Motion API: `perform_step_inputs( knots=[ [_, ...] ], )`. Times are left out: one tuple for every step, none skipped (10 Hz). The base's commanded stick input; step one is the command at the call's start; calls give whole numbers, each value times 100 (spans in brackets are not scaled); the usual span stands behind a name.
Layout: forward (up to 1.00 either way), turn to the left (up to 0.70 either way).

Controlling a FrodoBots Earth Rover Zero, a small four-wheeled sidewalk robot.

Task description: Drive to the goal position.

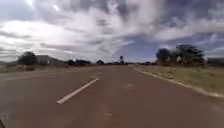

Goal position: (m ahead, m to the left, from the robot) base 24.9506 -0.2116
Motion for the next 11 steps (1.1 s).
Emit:
perform_step_inputs(
  knots=[
    [100, 0],
    [100, 0],
    [100, 0],
    [100, 0],
    [100, 0],
    [100, 0],
    [100, 0],
    [100, 0],
    [100, 0],
    [100, 0],
    [100, 0]
  ],
)
